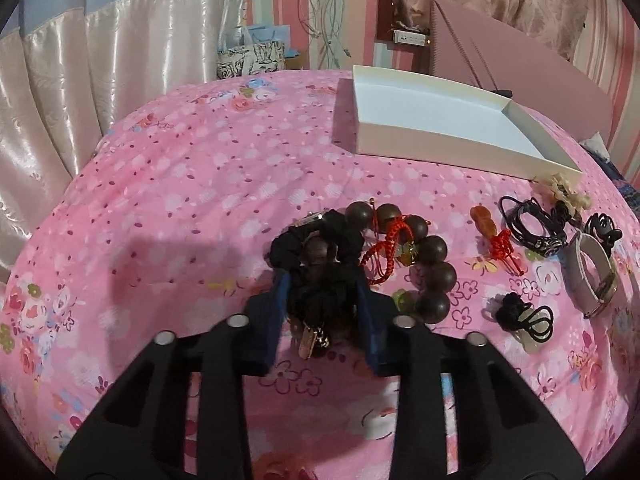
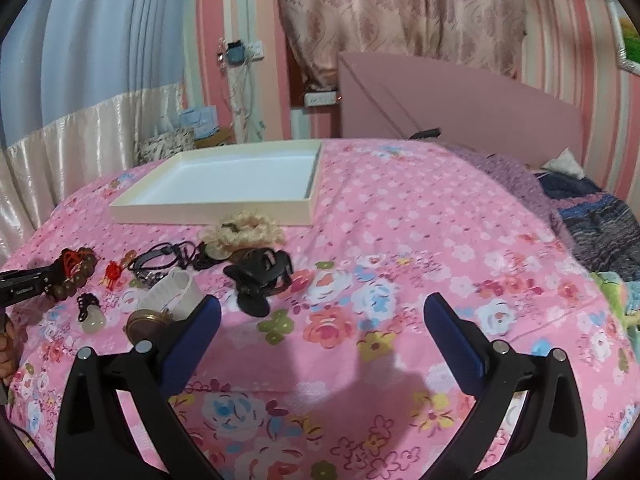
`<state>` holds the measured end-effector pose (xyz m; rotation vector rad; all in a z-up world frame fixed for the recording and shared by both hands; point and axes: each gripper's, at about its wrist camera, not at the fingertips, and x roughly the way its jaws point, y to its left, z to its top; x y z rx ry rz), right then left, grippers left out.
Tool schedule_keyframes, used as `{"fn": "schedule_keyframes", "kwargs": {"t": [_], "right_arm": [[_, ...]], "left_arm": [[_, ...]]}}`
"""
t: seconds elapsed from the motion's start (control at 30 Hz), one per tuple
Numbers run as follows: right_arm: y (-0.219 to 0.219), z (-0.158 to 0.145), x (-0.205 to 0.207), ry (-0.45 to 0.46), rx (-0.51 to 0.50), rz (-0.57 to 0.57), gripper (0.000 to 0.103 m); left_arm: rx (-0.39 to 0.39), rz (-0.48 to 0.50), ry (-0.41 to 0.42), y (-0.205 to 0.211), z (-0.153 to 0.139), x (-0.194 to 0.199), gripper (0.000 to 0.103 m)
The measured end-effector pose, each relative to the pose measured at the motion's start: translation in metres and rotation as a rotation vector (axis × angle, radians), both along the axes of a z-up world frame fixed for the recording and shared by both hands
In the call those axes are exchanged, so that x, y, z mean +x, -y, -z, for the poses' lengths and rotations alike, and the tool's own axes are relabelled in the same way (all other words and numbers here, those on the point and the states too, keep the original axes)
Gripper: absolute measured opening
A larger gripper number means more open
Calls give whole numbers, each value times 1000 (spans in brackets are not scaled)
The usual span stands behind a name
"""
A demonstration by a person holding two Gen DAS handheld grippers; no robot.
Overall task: Organize jewelry
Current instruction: 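Reach the left tool down and grasp the black scrunchie, then grasp the black claw hair clip with the right tool while the left tool lifts the scrunchie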
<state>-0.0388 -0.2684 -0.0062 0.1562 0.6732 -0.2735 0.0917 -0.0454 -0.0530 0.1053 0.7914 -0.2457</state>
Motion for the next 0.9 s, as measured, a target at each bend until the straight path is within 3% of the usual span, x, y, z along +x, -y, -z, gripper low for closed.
{"fn": "schedule_keyframes", "kwargs": {"t": [0.1,0.3,0.63,0.7,0.77,0.83,0.9], "right_arm": [[5,2,3,10,75,-31,101],[-1,7,20,-18,103,-65,101],[-21,23,74,-144,52,-63,100],[-21,27,84,-182,55,-58,93],[-17,35,91,-226,74,-52,56],[-10,41,94,-246,123,-52,47],[-7,41,92,-232,142,-54,46]], "left_arm": [[-55,2,27,-8,-5,-5,11],[-124,-62,119,-27,-20,-19,10],[-111,-70,166,-23,-25,-24,10],[-109,-69,164,-24,-25,-24,10],[-108,-70,163,-25,-25,-25,10],[-108,-69,163,-25,-25,-24,10],[-108,-63,161,-25,-25,-24,10]]}}
